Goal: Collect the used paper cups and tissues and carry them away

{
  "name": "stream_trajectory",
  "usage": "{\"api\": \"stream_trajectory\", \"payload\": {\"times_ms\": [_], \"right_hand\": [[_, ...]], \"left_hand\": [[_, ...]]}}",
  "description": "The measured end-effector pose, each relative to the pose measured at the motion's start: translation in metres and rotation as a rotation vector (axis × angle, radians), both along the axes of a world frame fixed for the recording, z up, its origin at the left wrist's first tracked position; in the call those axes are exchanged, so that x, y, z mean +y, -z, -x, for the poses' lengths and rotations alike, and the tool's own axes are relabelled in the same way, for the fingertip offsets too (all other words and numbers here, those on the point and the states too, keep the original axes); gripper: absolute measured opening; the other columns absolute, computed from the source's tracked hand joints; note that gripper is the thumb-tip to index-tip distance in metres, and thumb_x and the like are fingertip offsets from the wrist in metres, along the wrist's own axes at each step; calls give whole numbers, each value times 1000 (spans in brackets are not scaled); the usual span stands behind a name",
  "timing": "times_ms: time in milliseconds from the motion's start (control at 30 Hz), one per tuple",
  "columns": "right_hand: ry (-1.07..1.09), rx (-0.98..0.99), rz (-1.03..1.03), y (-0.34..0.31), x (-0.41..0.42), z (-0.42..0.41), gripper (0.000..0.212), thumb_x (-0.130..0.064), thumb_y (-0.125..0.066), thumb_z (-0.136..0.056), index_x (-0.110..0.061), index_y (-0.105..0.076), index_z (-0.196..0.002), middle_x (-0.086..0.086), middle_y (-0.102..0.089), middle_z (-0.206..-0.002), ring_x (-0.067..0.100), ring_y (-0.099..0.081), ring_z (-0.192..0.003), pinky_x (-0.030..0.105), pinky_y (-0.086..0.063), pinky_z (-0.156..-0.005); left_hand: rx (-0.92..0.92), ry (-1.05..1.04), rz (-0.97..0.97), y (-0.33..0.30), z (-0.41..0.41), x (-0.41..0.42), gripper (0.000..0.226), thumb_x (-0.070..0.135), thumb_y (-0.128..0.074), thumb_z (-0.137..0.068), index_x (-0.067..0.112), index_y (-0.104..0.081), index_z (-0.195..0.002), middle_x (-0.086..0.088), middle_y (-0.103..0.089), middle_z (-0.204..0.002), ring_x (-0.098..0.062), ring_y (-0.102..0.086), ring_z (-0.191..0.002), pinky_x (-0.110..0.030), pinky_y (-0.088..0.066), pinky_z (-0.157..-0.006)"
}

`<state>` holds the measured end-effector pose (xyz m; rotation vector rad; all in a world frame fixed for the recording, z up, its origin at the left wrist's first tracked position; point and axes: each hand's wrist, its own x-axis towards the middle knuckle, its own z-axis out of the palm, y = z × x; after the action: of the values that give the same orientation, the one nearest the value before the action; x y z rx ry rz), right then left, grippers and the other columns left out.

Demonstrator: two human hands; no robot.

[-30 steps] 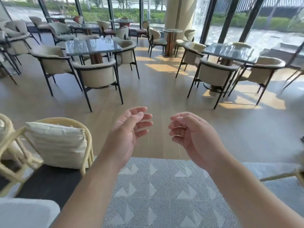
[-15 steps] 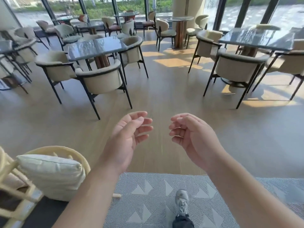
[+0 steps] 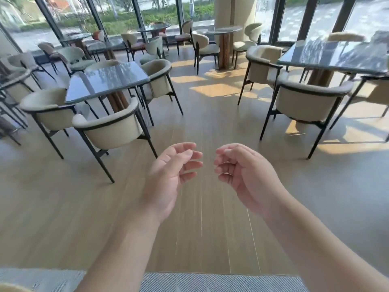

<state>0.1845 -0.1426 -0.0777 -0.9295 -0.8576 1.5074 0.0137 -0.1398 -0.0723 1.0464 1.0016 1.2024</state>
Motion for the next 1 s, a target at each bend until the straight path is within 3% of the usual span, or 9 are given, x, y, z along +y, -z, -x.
{"api": "stream_trajectory", "payload": {"times_ms": [100, 367, 567, 767, 867, 1000], "right_hand": [[-4, -17, -2, 1, 38, -17, 28, -7, -47, -91, -16, -70, -80, 7, -64, -75, 19, -58, -62, 29, -44, -62], [-5, -22, 9, 17, 173, -37, 22, -11, -50, -86, -15, -71, -81, 8, -64, -76, 19, -58, -63, 30, -44, -61], [61, -80, 49, 29, 323, -46, 29, -6, -46, -91, -16, -71, -79, 7, -64, -75, 19, -57, -62, 31, -43, -63], [114, -131, 58, 9, 463, -60, 17, -16, -54, -77, -16, -71, -79, 8, -65, -75, 19, -57, -63, 26, -47, -58], [175, -131, 39, 0, 518, -74, 19, -12, -51, -81, -14, -70, -81, 8, -64, -75, 20, -55, -64, 29, -45, -63], [190, -93, 25, -5, 584, -88, 26, -5, -45, -93, -11, -69, -85, 8, -64, -76, 19, -57, -64, 30, -44, -64]], "left_hand": [[-58, 1, 8, -1, -10, 48, 23, 21, -68, -84, 18, -68, -106, -5, -74, -98, -15, -69, -85, -31, -49, -76], [-114, 5, 46, 29, -23, 186, 24, 27, -60, -84, 19, -70, -105, -3, -75, -98, -15, -71, -85, -31, -50, -76], [-148, 17, 79, 50, -28, 345, 23, 28, -62, -85, 21, -72, -104, -5, -76, -100, -16, -72, -87, -29, -52, -74], [-201, 57, 124, 37, -41, 508, 25, 26, -60, -88, 17, -68, -110, -3, -76, -96, -15, -71, -84, -31, -51, -77], [-169, 119, 79, 22, -60, 571, 18, 21, -57, -95, 16, -67, -110, -2, -76, -94, -14, -71, -82, -28, -52, -74], [-128, 193, 21, 6, -77, 634, 27, 27, -59, -85, 18, -68, -109, -2, -76, -96, -14, -71, -83, -27, -52, -74]]}}
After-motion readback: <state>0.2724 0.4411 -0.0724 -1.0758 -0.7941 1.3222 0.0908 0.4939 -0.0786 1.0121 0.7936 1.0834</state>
